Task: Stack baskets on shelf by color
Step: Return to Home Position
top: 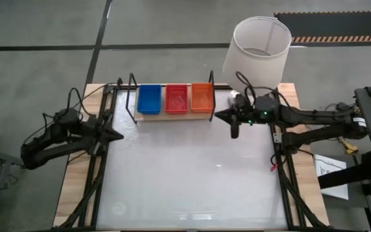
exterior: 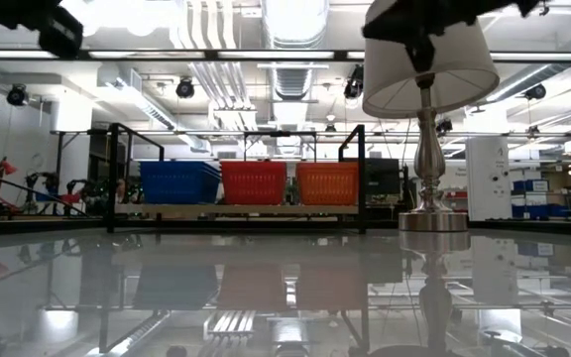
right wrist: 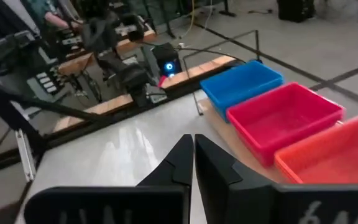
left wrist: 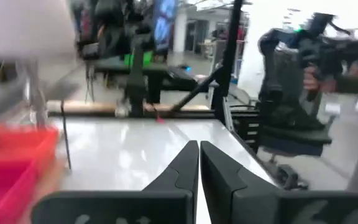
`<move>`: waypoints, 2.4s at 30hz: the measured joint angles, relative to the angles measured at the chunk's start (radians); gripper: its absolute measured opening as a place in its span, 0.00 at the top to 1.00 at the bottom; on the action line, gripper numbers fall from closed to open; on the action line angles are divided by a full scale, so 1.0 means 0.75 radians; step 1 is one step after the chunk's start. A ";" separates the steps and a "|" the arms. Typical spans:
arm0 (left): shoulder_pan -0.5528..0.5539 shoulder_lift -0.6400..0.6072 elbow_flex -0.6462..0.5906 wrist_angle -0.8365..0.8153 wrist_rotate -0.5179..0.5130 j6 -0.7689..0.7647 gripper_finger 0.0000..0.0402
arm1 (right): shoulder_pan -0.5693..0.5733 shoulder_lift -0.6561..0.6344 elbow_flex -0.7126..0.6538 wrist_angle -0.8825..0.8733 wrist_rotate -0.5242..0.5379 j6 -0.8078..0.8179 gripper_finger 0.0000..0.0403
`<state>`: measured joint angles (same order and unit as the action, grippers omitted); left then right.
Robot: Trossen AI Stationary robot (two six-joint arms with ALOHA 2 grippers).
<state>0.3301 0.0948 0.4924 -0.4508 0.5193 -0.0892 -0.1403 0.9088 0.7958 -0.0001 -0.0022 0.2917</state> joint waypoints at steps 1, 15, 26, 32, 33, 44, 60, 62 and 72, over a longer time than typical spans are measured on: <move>0.000 0.003 -0.015 0.044 0.016 0.063 1.00 | 0.011 -0.030 -0.034 0.005 -0.005 -0.030 0.98; 0.001 -0.006 -0.466 0.675 0.031 0.273 1.00 | 0.082 -0.443 -0.568 0.470 -0.032 -0.570 0.98; 0.001 0.018 -0.645 0.862 0.008 0.299 1.00 | 0.082 -0.747 -0.808 0.501 0.000 -0.514 0.98; 0.001 0.062 -0.645 0.859 0.008 0.302 1.00 | 0.082 -0.916 -0.917 0.496 0.039 -0.474 0.98; 0.001 0.069 -0.646 0.860 0.008 0.303 1.00 | 0.082 -0.944 -0.935 0.496 0.039 -0.483 0.98; 0.001 0.123 -0.648 0.858 0.008 0.302 1.00 | 0.082 -1.186 -1.045 0.436 0.039 -0.559 0.98; 0.001 0.150 -0.650 0.859 0.008 0.302 1.00 | 0.082 -1.126 -1.045 0.383 0.039 -0.311 0.98; 0.001 0.152 -0.650 0.859 0.008 0.302 1.00 | 0.082 -1.113 -1.045 0.383 0.039 -0.310 0.98; 0.001 0.151 -0.651 0.859 0.008 0.302 1.00 | 0.082 -1.086 -1.046 0.384 0.039 -0.331 0.98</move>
<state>0.3307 0.2083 0.0044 0.1932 0.5255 0.1370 -0.0792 0.0940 0.0113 0.2882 0.0271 0.0436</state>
